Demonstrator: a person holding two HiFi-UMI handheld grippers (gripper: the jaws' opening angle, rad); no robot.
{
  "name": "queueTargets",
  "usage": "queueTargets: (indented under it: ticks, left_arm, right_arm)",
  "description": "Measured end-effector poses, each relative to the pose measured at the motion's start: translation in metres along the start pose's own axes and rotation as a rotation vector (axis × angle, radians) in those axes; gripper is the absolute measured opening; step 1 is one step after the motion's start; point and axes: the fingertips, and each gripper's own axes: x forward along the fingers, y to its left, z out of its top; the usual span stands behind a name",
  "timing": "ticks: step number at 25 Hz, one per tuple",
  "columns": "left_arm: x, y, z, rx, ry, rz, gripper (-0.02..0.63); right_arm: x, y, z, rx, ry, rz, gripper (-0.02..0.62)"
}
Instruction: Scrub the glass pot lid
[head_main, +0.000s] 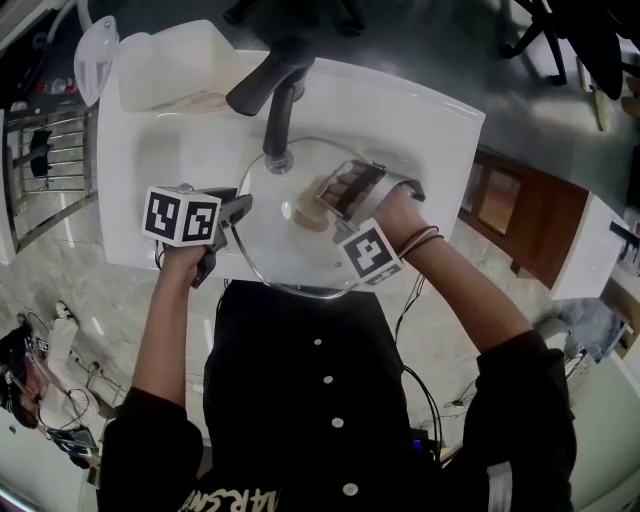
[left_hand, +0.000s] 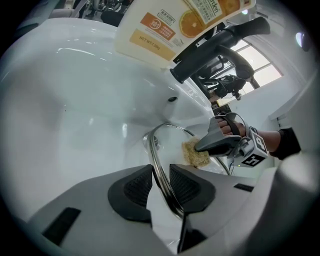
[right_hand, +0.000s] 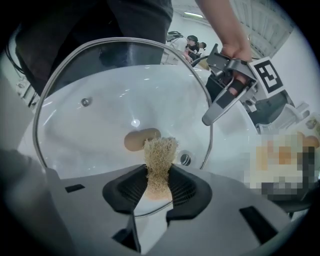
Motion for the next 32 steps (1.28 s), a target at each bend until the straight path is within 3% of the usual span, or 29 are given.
queueTargets:
  ticks: [19,24,26,28,32]
  left_arm:
    - [0.000,0.000,0.000,-0.004,0.008,-0.003,0.126]
    - [0.000,0.000,0.000,-0.029,-0.001,-0.022,0.124]
    - [0.000,0.000,0.001,-0.053,-0.008,-0.039,0.123]
    - [-0.001,0.000,0.001,-0.085,-0.015,-0.061,0.120]
    - [-0.001,0.000,0.002,-0.176,-0.030,-0.114,0.109]
  right_arm:
    - [-0.051,0.086,-0.031,-0.133,0.049,0.306,0.138]
    - [-0.058,0.095,-0.033,-0.169,0.053,0.328,0.138]
    - [-0.058,0.094,-0.033,-0.177,0.059,0.313,0.140]
    - [-0.057,0.081,-0.028,-0.159,0.048,0.238,0.140]
    - [-0.057,0.015,0.018,0.062,-0.088,-0.097,0.140]
